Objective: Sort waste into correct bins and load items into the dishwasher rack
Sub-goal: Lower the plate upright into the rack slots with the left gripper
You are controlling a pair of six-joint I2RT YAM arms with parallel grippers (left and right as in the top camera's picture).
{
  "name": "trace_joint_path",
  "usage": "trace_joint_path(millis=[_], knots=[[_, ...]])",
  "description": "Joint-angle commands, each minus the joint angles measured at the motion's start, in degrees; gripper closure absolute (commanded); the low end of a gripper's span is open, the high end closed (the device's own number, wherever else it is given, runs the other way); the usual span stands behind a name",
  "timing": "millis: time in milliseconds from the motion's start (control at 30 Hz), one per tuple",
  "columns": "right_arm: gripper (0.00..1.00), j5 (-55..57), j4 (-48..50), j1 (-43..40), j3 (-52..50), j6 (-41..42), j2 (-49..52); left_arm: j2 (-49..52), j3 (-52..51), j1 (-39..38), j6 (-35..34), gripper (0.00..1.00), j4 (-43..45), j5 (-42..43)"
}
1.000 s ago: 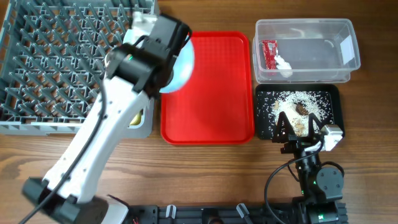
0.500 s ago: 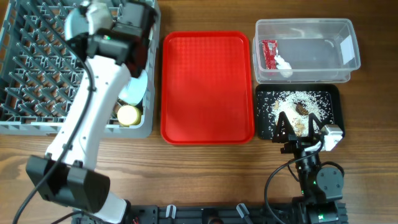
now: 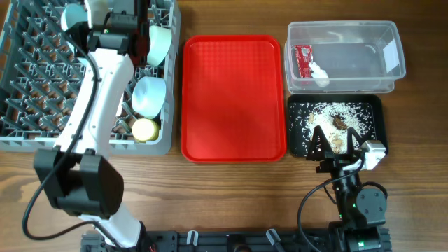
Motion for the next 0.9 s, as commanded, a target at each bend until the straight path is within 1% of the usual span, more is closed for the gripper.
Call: trace_joint_path(millis=[0, 67, 233, 333, 500, 567, 667, 867], knots=[[0.00, -0.09, 0.20, -0.35, -0.07, 0.42, -0.57, 1.77, -0.02, 0.55, 13.57, 0.96, 5.25, 0.35], [0.00, -0.09, 0.20, -0.35, -0.07, 0.44, -0.57, 2.27, -0.02, 0.52, 17.70, 0.96, 7.34, 0.61], [0.00, -0.07, 0.20, -0.35, -0.07, 0.44, -0.57, 2.51, -0.02, 0.55, 20.00, 0.96, 7.41, 3.74], [0.00, -0.09, 0.22, -0.35, -0.07, 0.44, -0.57, 2.51, -0.02, 1.16, 24.17, 0.96, 8.31, 5.25], [0.00, -0.09, 0.20, -0.35, -0.07, 0.42, -0.57, 2.51, -0.02, 2.56, 32.87, 0.96, 8.11, 13.00], [0.00, -0.07, 0.20, -0.35, -0.07, 0.42, -0.57, 2.51, -0.02, 2.62, 36.26, 0.96, 7.91, 14.71], [0.00, -0.09, 0.20, -0.35, -0.07, 0.44, -0.57, 2.51, -0.02, 2.62, 36.68, 0.96, 7.93, 15.98], [0.00, -0.09, 0.20, -0.35, -0.07, 0.44, -0.57, 2.51, -0.02, 2.67, 41.97, 0.96, 7.74, 21.24]])
